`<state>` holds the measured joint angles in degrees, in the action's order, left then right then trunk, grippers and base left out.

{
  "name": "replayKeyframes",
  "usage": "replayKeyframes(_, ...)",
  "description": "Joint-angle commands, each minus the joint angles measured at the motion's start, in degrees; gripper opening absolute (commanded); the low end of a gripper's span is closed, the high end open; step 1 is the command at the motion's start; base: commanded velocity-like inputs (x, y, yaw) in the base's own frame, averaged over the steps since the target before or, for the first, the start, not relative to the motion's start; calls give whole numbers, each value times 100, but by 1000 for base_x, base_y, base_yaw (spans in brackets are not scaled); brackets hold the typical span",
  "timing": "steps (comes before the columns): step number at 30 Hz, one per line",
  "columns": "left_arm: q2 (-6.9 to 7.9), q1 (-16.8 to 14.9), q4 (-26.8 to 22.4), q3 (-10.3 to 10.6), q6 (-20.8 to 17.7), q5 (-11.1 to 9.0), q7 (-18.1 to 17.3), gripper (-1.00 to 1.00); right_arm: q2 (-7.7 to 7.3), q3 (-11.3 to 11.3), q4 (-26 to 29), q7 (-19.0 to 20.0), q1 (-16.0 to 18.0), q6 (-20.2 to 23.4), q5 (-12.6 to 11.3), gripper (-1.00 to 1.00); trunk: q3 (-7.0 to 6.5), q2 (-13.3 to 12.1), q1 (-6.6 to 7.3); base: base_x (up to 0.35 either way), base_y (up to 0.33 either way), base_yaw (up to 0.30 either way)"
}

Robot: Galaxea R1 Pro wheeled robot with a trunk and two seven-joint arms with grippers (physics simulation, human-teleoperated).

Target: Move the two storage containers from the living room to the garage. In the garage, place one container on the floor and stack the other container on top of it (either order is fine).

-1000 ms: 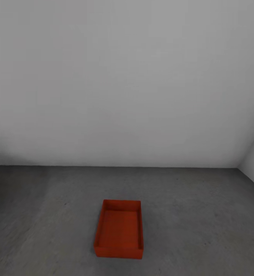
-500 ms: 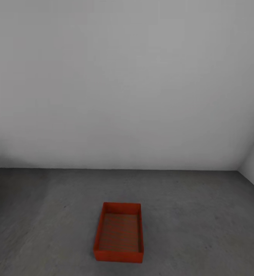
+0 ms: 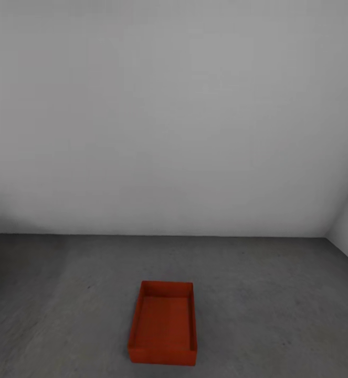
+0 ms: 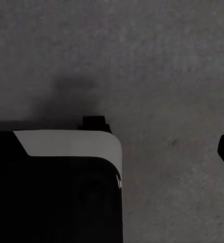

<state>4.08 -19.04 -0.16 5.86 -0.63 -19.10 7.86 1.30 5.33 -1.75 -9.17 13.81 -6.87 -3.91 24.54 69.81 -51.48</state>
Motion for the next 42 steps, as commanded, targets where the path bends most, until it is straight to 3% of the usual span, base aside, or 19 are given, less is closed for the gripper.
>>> replayKeyframes(1,-1,-3,-2,48,-7,-46,14,100,2,47,-19,-15,8,-34,-40,100,-4,3,0,0,0,0)
replayKeyframes(7,-13,-3,-2,43,-7,-51,13,100,2,47,-19,-15,8,-32,-39,100,-54,3,0,0,0,0)
replayKeyframes(20,-232,111,22,33,-29,-99,8,100,2,47,-19,-15,9,-34,-39,100,-101,3,0,0,0,0)
replayKeyframes(31,-196,558,25,38,54,-102,13,100,2,47,-19,-15,8,-34,-57,100,-191,3,0,0,0,0)
replayKeyframes(42,-180,578,25,38,77,-107,13,100,2,47,-22,-2,-308,-32,-29,100,-289,3,0,0,0,0)
